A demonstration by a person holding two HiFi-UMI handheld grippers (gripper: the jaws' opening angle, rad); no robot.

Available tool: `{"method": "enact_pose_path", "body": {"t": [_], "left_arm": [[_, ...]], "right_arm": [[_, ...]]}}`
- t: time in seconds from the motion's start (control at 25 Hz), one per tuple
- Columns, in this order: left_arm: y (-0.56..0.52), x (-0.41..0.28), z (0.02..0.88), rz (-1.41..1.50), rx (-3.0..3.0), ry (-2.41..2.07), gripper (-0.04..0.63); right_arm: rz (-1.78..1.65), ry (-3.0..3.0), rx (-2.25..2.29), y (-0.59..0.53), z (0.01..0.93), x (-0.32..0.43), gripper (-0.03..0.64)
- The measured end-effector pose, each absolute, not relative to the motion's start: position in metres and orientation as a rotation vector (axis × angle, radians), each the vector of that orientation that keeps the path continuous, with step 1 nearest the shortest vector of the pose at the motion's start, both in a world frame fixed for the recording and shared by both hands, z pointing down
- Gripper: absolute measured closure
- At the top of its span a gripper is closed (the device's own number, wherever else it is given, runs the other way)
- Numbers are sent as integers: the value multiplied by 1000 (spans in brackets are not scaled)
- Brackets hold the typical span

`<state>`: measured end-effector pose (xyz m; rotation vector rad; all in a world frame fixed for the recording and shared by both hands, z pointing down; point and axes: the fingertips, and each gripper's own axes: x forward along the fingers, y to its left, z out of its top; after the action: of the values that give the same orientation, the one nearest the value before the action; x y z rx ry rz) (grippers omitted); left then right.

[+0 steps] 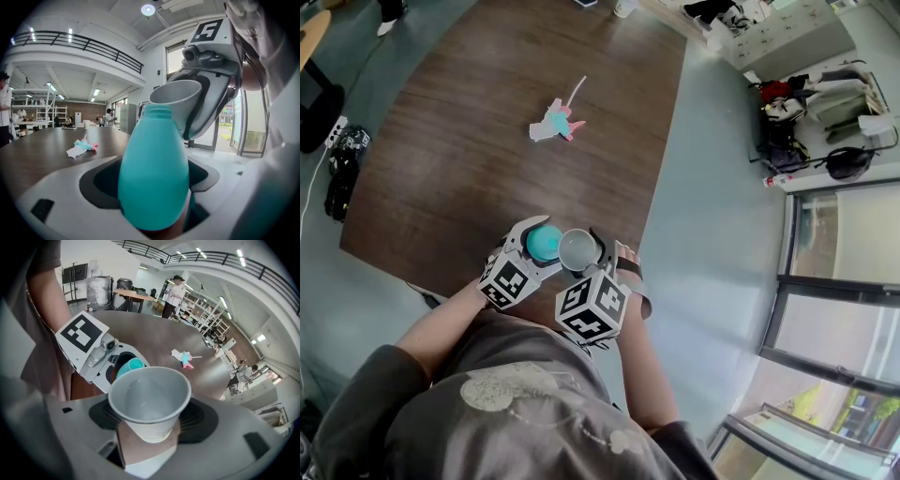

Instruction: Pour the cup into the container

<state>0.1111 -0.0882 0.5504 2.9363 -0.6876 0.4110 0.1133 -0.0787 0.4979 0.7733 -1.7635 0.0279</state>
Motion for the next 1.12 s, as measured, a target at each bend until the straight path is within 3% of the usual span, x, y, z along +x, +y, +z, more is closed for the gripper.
{"method": "enact_pose_path", "body": {"t": [1.12], "left_arm": [[-89, 112, 550, 398, 2939, -690, 193]], "right_arm": [[-126, -1609, 663, -85, 489, 114, 310]]}}
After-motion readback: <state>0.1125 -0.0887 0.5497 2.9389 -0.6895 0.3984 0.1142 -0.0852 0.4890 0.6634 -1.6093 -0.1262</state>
